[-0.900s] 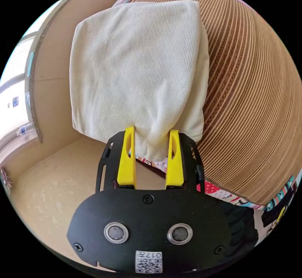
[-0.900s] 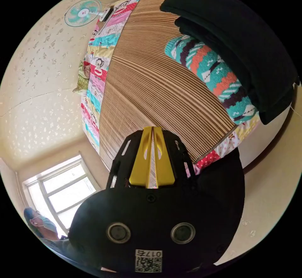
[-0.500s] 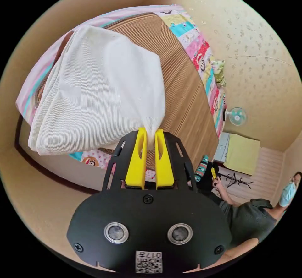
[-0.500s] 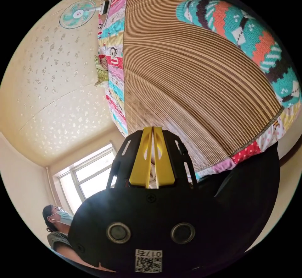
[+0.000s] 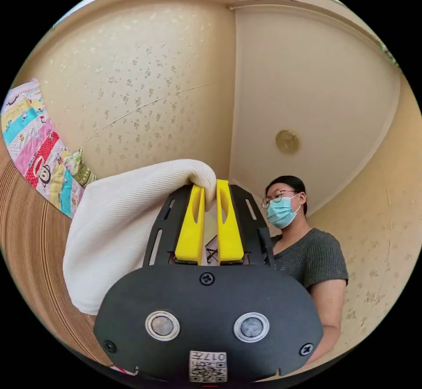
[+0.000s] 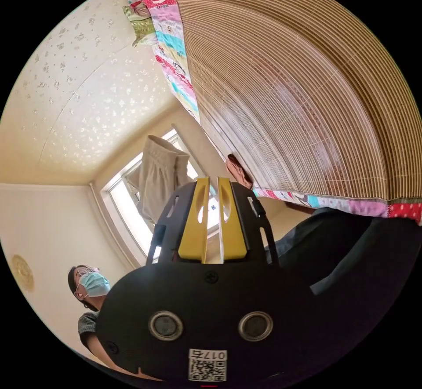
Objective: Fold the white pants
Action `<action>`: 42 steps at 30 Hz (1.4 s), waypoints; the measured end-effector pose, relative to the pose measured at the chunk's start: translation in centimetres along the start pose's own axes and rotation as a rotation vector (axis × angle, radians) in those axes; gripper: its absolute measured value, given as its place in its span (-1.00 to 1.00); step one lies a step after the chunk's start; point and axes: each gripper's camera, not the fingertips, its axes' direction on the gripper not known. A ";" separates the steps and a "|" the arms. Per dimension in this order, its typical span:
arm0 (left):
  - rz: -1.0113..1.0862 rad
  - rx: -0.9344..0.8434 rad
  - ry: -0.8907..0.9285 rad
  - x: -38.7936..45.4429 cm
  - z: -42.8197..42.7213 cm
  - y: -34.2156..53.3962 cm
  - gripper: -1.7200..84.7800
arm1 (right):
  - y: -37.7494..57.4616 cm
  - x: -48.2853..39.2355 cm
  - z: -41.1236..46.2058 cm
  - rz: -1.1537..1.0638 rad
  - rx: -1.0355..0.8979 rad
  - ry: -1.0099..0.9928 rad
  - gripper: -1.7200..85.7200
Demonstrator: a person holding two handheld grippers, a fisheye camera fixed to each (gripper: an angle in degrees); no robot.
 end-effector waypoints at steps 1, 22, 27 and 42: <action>-0.067 0.025 -0.046 -1.0 0.1 1.4 -0.85 | 0.0 -0.1 -0.5 -0.012 -0.003 -0.045 -0.80; -0.739 -0.504 -0.927 -19.4 13.3 42.8 -0.85 | -2.6 3.5 -13.6 0.104 0.093 0.413 -0.69; -0.657 -0.761 -0.867 -19.5 19.0 49.5 -0.85 | -7.3 6.3 -11.0 0.108 0.005 0.423 -0.64; -0.259 -1.086 -1.123 -21.0 26.7 61.5 -0.62 | -4.0 -0.7 -4.5 -0.377 -0.180 0.006 -0.89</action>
